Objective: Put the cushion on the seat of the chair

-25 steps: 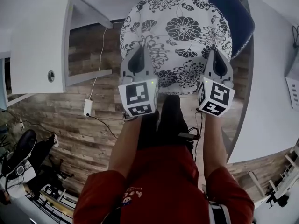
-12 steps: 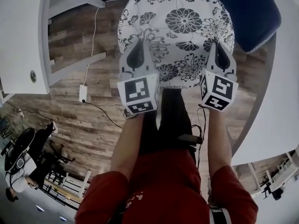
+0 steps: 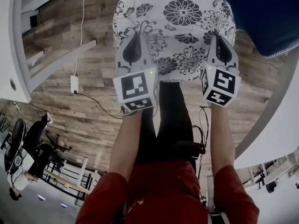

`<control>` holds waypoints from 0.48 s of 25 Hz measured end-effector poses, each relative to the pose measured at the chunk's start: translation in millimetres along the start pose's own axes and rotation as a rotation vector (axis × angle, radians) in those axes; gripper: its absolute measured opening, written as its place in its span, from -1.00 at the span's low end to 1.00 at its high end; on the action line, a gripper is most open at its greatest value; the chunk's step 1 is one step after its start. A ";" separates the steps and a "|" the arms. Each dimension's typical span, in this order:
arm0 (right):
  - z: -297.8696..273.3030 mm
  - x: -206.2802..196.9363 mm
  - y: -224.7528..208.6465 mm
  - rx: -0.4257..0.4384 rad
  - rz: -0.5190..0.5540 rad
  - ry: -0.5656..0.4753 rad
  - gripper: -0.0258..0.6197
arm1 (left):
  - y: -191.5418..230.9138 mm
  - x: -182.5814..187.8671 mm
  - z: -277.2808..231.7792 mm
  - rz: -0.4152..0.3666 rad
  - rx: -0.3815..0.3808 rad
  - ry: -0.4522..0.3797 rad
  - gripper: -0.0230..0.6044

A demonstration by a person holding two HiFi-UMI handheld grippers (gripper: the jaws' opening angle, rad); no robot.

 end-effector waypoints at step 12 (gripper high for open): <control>-35.3 -16.2 1.0 -0.001 0.041 0.057 -0.82 | 2.8 -23.0 -30.7 0.032 -0.007 0.053 -0.83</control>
Point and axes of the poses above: the fingertips, and each gripper's own axes: z backward along the fingers, y to its left, x out of its top, the point moved 2 cm from there along z, backward along the fingers, and after that the axes turned 6 degrees about y, right-handed, at the moved point
